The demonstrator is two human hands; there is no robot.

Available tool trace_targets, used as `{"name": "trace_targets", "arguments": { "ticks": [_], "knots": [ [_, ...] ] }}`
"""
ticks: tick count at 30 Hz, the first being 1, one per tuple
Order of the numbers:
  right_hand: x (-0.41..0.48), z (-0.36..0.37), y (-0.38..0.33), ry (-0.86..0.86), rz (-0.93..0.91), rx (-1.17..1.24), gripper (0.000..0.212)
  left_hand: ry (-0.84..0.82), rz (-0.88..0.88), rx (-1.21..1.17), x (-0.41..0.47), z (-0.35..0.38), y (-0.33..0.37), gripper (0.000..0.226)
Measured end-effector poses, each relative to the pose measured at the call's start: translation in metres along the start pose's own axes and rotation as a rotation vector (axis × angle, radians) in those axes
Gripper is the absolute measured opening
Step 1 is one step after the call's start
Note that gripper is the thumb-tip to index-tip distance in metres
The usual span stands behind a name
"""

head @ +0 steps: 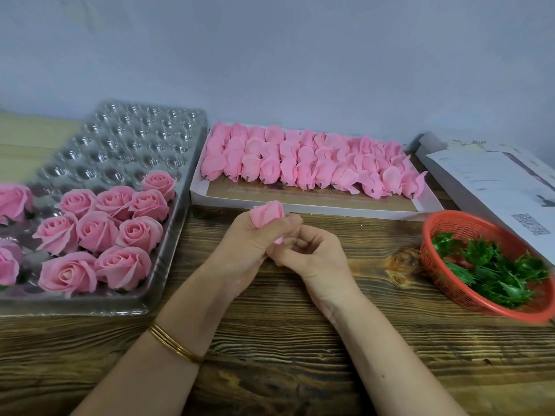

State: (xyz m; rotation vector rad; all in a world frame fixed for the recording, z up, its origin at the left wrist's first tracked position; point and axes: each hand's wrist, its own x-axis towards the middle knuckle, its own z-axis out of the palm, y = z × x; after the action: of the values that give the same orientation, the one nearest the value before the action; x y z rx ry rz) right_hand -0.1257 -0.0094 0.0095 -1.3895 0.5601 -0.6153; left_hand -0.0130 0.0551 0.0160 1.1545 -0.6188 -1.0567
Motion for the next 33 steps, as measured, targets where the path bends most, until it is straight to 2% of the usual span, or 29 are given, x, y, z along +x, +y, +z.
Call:
{"name": "trace_targets", "arguments": {
  "ticks": [2,5,7,8,12,14,17,21,23,24,28,30,33],
  "knots": [
    [0.001,-0.001,0.001,-0.008,0.001,-0.005,0.008,-0.019,0.009,-0.002,-0.002,0.003,0.003,0.059],
    [0.003,0.0,0.0,-0.059,0.078,0.109,0.005,-0.073,0.025,-0.003,-0.004,0.005,0.006,0.036],
    [0.004,-0.002,-0.001,-0.13,0.139,0.232,0.023,-0.107,0.027,0.007,-0.006,0.005,0.006,0.032],
    [0.004,-0.003,-0.002,-0.163,0.166,0.282,0.025,-0.116,0.031,0.016,-0.006,0.005,0.007,0.032],
    [0.005,-0.005,-0.005,-0.214,0.256,0.374,0.009,-0.057,0.068,0.055,-0.005,0.004,0.006,0.025],
    [0.005,-0.006,-0.005,-0.196,0.289,0.379,0.012,0.005,0.113,0.12,-0.004,0.004,0.002,0.016],
    [0.007,-0.008,-0.005,-0.105,0.298,0.365,0.041,0.074,0.212,0.264,-0.005,0.005,-0.002,0.008],
    [0.008,-0.007,-0.003,0.062,0.216,0.323,0.038,0.207,0.292,0.442,-0.002,0.005,-0.004,0.007],
    [0.008,-0.007,-0.003,0.112,0.18,0.304,0.047,0.252,0.335,0.579,-0.002,0.005,-0.005,0.019],
    [0.008,-0.007,-0.003,0.122,0.166,0.29,0.049,0.246,0.347,0.613,-0.002,0.005,-0.006,0.023],
    [0.006,-0.005,-0.003,0.11,0.126,0.287,0.031,0.151,0.389,0.675,-0.007,0.009,-0.01,0.025],
    [0.006,-0.004,-0.003,0.127,0.12,0.282,0.034,0.12,0.384,0.69,-0.007,0.01,-0.011,0.015],
    [0.006,-0.003,-0.003,0.138,0.137,0.28,0.043,0.13,0.389,0.717,-0.008,0.009,-0.012,0.027]
  ]
}}
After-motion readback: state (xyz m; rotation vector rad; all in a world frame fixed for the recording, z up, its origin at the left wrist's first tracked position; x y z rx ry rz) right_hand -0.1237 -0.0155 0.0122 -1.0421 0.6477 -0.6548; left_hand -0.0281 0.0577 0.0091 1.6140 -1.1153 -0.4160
